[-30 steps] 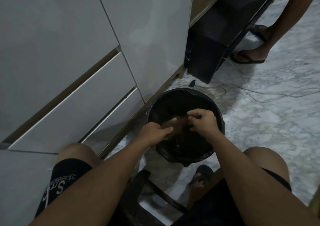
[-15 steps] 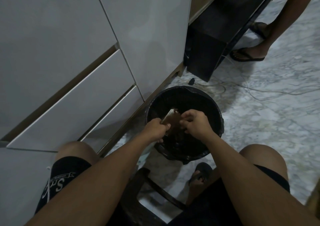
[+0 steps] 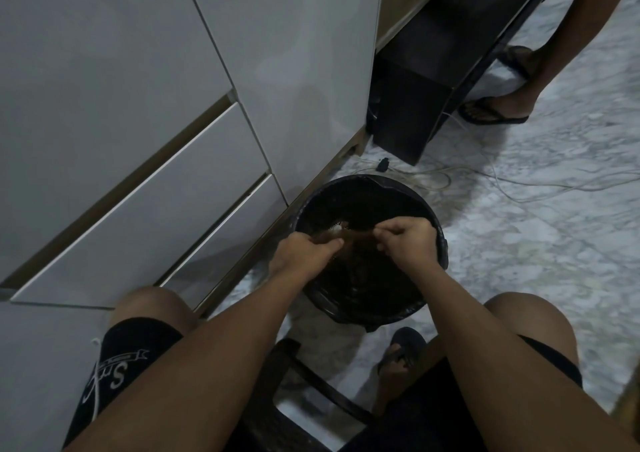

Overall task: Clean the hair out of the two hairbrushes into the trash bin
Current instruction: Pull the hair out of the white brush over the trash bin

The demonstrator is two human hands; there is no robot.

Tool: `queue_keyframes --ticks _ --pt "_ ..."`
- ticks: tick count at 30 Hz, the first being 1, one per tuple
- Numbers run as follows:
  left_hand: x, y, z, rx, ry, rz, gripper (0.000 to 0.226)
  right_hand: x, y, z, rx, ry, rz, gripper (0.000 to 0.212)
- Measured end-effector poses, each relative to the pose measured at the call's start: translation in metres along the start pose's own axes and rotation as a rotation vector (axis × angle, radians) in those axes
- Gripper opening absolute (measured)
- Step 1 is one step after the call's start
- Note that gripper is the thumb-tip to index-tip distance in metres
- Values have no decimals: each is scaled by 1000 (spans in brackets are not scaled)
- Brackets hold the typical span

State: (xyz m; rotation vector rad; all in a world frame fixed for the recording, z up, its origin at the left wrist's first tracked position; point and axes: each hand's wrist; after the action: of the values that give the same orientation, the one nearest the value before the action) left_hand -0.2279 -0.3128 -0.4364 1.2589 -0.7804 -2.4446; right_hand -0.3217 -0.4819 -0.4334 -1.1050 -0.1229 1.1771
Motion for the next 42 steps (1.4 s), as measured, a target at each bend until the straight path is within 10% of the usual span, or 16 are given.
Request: queue_keyframes --ticks 11,16,27,34,42 --pt "2 4 3 75 -5 -130 48 9 4 4 -292 -175 271 52" --pt "5 6 7 114 -51 -147 43 18 5 7 -495 -142 403 26" --pt "3 11 3 130 -105 -153 43 8 8 -2 -257 28 322 22" --pt "-2 6 6 151 -192 -101 27 1 2 -2 -151 -252 190 46" --pt "1 2 8 176 -201 -85 20 10 2 6 -221 -128 252 14"
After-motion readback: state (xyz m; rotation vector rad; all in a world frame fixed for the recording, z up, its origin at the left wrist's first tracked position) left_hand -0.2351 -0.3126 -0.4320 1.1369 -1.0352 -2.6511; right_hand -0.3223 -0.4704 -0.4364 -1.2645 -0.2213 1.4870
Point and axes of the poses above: each hand's wrist, its own z-axis away from the middle knuckle, its own x-axis out of the palm, y = z × x, and after that the axes turned 10 degrees about x, right-handed
